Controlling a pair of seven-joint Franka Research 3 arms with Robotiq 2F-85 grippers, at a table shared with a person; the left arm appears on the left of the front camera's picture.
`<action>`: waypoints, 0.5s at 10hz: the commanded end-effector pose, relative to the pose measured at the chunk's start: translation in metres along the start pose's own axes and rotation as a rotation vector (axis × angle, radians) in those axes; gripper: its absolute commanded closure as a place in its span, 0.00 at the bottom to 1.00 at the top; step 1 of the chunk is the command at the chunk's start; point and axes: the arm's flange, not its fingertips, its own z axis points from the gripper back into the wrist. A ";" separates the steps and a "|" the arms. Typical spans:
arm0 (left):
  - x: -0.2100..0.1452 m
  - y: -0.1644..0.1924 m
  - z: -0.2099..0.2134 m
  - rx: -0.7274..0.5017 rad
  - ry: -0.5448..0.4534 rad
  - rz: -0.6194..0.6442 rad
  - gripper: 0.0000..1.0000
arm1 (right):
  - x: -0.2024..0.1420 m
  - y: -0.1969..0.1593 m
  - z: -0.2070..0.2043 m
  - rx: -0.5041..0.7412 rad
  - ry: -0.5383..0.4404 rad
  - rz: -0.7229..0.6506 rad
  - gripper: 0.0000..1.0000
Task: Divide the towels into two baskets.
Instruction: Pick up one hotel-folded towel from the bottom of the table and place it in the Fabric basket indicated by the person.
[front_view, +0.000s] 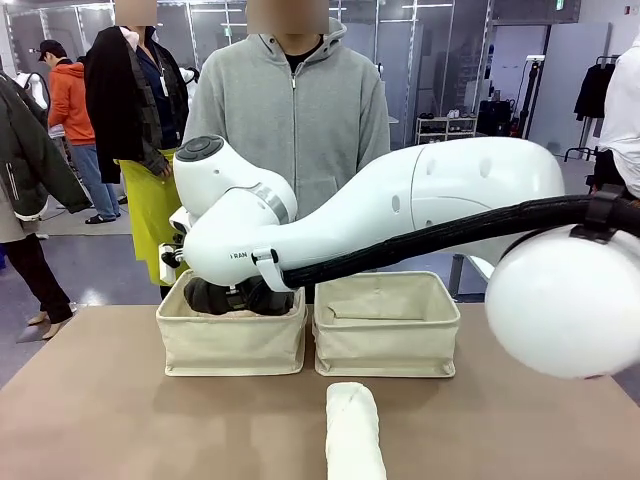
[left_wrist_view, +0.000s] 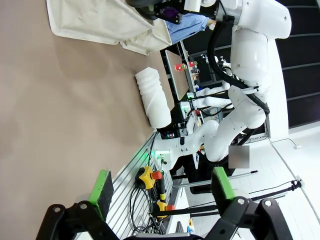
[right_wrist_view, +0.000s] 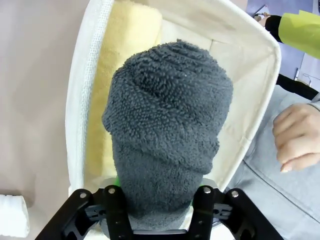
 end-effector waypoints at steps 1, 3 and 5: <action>-0.004 -0.004 0.002 -0.009 0.003 0.008 0.00 | 0.009 -0.010 0.001 0.017 -0.004 0.017 0.23; -0.004 -0.004 0.002 -0.009 0.003 0.008 0.00 | 0.006 -0.011 0.004 0.021 -0.011 0.009 0.00; -0.004 -0.004 0.002 -0.009 0.003 0.008 0.00 | 0.005 -0.009 0.004 0.038 0.001 -0.002 0.00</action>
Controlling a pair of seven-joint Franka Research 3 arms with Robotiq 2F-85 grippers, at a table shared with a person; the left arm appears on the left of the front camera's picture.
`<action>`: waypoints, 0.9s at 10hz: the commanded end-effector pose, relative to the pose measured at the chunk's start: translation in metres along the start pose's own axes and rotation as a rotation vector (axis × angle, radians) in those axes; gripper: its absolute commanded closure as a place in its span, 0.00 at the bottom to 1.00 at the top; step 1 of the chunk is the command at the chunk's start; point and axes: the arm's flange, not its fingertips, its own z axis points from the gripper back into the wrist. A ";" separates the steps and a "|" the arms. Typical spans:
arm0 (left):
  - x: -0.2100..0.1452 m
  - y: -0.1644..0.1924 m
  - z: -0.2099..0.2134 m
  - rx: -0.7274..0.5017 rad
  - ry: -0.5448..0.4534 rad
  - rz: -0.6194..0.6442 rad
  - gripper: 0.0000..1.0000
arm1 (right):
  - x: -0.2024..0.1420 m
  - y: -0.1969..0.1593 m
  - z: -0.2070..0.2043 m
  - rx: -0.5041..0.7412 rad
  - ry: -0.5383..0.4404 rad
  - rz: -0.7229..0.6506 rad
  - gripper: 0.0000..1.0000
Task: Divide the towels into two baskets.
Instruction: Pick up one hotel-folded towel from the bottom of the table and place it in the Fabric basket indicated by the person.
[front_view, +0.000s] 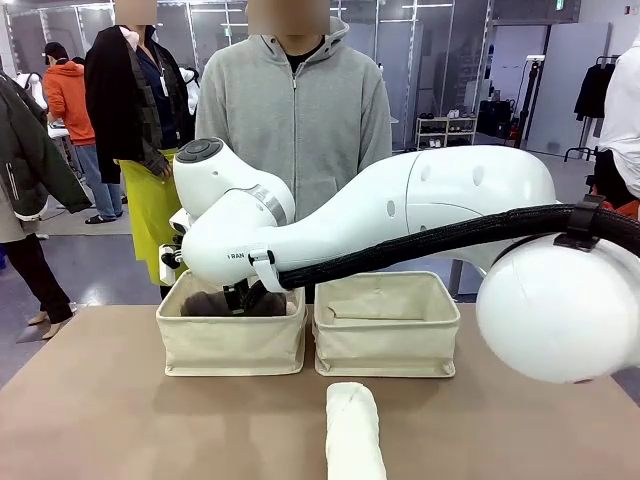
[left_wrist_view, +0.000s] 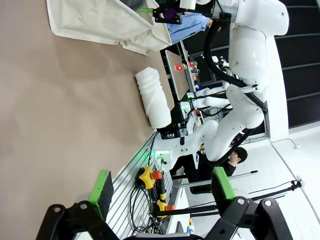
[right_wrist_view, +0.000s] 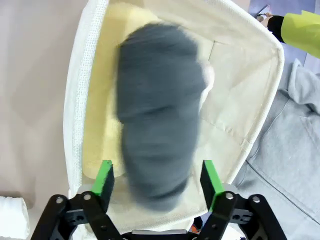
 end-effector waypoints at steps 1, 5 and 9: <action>-0.004 -0.004 0.002 -0.009 0.003 0.008 0.00 | 0.003 -0.005 0.006 0.033 -0.005 -0.004 0.00; -0.004 -0.004 0.002 -0.009 0.003 0.008 0.00 | -0.001 -0.002 0.003 0.005 0.001 -0.007 0.00; -0.004 -0.004 0.002 -0.009 0.003 0.008 0.00 | -0.001 -0.002 0.003 0.005 0.001 -0.007 0.00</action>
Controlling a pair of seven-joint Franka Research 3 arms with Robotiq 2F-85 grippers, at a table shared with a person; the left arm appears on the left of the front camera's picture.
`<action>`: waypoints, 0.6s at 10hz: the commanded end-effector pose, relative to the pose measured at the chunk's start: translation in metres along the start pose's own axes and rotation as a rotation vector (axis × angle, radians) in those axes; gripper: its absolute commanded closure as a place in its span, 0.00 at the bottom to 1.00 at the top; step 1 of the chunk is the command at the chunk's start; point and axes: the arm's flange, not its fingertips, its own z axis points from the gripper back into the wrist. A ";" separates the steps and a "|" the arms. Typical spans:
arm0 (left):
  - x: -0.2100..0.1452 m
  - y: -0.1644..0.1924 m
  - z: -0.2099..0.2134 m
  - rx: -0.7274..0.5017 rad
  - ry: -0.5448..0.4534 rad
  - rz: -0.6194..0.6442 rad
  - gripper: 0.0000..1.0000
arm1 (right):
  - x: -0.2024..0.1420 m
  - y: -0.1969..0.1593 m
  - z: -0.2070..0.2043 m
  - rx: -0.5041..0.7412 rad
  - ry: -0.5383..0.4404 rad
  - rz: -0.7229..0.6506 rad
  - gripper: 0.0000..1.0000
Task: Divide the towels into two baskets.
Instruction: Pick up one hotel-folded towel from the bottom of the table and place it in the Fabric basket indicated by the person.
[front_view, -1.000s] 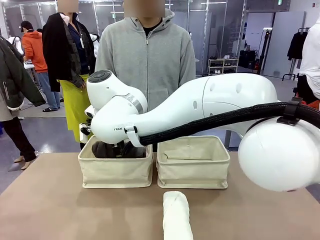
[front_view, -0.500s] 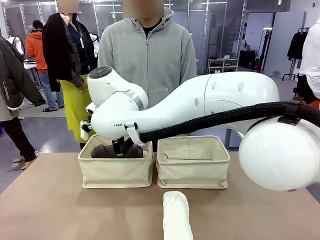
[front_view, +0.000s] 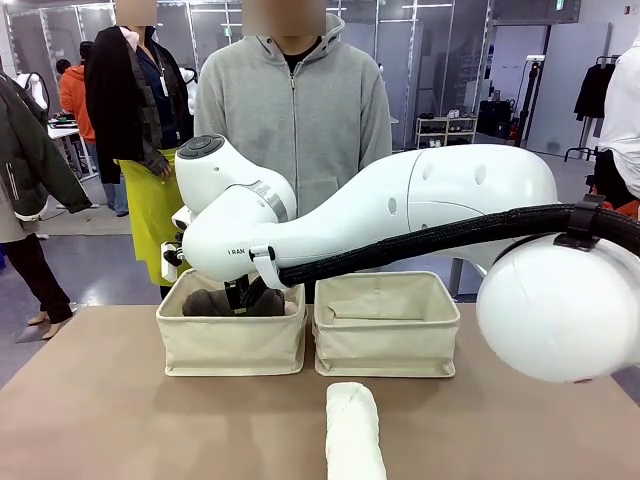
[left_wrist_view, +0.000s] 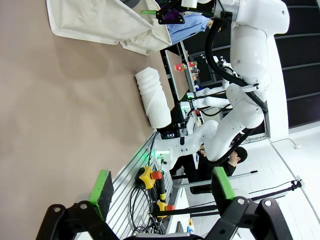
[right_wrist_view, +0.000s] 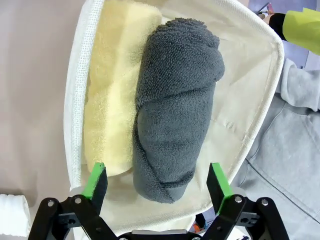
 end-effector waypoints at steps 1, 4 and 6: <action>-0.004 -0.004 0.002 -0.009 0.003 0.008 0.00 | 0.002 0.001 0.001 -0.005 -0.003 0.004 0.00; -0.004 -0.004 0.002 -0.009 0.003 0.008 0.00 | 0.002 0.001 0.001 -0.005 -0.003 0.004 0.00; -0.004 -0.004 0.002 -0.009 0.003 0.008 0.00 | 0.002 0.001 0.001 -0.005 -0.003 0.004 0.00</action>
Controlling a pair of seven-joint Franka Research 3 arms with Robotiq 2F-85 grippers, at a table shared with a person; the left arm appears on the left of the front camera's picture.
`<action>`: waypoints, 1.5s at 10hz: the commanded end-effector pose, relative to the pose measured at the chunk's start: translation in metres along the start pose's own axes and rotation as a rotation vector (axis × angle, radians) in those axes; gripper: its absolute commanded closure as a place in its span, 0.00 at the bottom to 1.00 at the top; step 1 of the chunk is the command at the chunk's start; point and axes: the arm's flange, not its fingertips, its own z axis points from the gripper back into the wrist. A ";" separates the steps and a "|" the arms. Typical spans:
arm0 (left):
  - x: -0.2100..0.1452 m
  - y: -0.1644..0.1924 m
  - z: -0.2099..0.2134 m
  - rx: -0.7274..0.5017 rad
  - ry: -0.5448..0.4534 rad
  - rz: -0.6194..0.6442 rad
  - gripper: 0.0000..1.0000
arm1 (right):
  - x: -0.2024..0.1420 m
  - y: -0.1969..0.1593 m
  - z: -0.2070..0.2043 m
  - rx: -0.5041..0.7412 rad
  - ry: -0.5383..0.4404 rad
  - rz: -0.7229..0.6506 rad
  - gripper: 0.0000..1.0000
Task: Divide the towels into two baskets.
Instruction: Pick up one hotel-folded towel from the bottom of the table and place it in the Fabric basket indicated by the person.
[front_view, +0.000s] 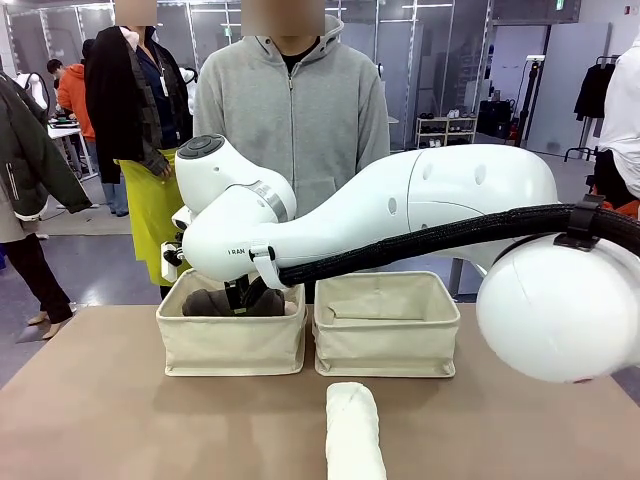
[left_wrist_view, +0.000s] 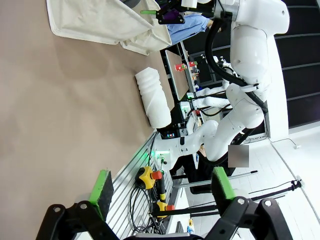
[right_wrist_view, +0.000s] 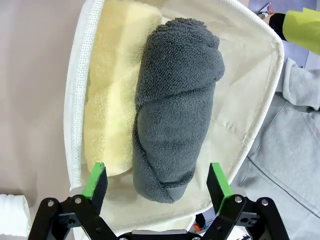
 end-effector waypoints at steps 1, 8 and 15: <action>-0.004 -0.004 0.002 -0.009 0.003 0.008 0.00 | 0.002 0.001 0.001 -0.005 -0.003 0.004 0.00; -0.004 -0.004 0.002 -0.009 0.003 0.008 0.00 | -0.081 0.041 0.062 0.049 -0.098 -0.156 0.00; -0.004 -0.004 0.002 -0.009 0.003 0.008 0.00 | -0.244 0.082 0.098 0.401 -0.379 -0.560 0.00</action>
